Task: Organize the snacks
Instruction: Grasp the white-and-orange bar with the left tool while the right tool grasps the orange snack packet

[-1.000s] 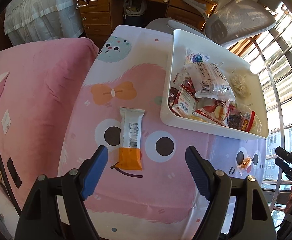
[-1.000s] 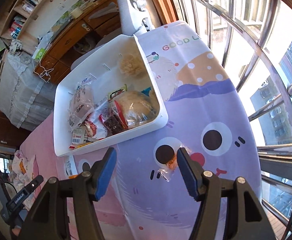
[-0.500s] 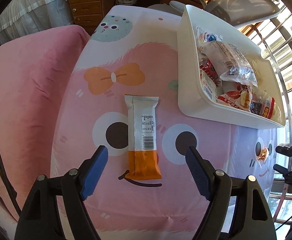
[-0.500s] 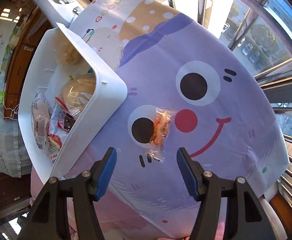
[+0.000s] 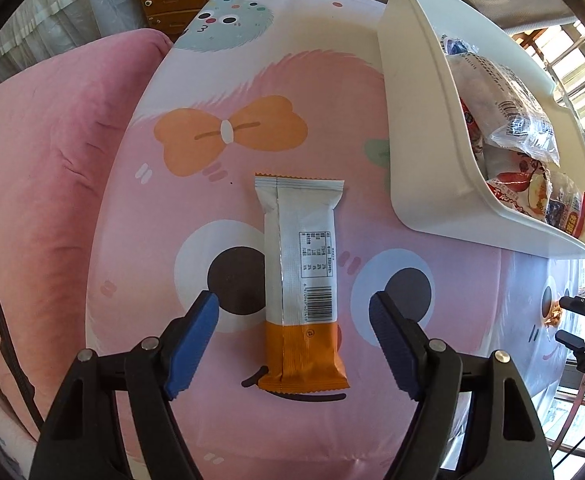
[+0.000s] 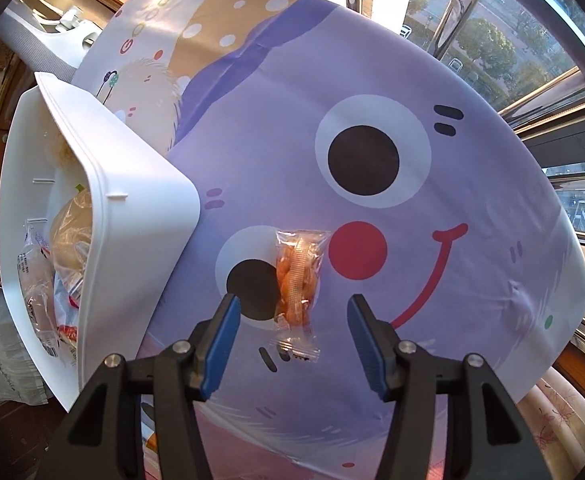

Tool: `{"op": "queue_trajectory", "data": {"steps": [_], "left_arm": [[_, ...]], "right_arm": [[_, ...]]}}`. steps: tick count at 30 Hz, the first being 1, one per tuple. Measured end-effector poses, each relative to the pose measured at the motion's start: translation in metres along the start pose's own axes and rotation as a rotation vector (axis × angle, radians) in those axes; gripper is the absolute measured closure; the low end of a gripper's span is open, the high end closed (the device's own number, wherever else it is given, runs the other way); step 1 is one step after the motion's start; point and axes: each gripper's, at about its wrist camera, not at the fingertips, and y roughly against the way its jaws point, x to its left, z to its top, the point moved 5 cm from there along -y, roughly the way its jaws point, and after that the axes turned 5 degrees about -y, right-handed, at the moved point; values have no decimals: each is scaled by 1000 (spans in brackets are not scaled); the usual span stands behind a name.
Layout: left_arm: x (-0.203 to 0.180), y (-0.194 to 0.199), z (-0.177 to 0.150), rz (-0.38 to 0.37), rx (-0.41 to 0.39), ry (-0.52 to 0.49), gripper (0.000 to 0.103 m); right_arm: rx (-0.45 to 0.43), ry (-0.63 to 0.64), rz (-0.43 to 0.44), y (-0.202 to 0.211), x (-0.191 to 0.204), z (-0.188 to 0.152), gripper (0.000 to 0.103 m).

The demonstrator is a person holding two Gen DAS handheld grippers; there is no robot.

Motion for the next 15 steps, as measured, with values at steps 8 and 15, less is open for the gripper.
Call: {"op": "queue_trajectory", "data": {"steps": [8,15], "left_arm": [[0,-14,5,14,28,-17,48],[-1,-20,4,16,54,-25,60]], "right_arm": [[-6,4,-23,-4,1,7,65],[-25,8,-44,-10,6,10,74]]}}
